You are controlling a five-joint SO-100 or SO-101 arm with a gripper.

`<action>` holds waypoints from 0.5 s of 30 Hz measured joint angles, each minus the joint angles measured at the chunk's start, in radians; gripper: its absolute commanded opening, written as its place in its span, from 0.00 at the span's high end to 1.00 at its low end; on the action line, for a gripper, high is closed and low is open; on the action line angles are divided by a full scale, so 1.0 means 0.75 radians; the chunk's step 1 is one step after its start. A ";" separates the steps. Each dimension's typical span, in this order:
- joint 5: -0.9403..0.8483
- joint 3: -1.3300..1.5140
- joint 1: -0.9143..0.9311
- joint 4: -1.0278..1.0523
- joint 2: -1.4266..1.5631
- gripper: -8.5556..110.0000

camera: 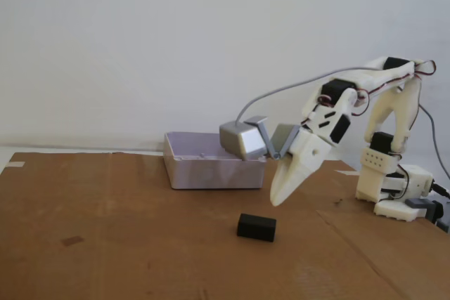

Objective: Grasp a block and put it in the box.

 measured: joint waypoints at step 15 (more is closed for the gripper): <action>0.037 0.000 0.123 -0.004 -0.018 0.93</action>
